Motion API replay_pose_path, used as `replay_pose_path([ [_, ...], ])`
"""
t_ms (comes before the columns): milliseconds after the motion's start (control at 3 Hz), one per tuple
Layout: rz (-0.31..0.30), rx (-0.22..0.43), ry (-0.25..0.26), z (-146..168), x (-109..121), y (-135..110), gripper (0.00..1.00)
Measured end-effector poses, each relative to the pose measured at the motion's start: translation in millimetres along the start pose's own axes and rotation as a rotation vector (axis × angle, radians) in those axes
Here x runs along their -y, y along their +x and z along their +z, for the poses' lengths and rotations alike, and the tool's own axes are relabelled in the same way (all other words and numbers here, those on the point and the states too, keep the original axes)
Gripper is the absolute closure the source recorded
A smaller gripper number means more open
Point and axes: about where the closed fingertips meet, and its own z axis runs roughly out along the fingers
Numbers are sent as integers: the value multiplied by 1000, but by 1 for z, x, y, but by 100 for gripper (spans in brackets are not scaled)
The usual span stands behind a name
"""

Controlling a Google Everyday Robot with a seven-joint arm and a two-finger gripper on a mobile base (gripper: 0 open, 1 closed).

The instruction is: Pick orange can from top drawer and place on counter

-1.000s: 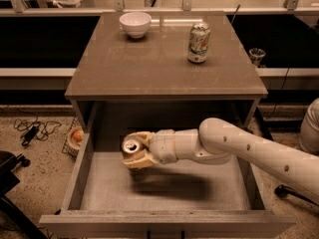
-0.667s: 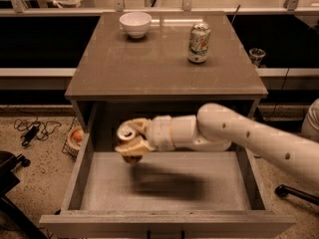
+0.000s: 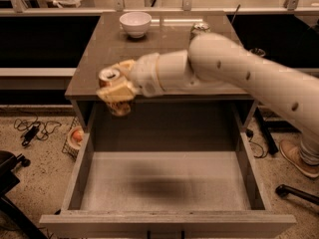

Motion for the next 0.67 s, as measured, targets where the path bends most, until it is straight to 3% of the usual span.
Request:
replay_pose_path([
  [333,-6,-2,58,1,37,-60,100],
  [667,-5,24,117,20,76,-95,100],
])
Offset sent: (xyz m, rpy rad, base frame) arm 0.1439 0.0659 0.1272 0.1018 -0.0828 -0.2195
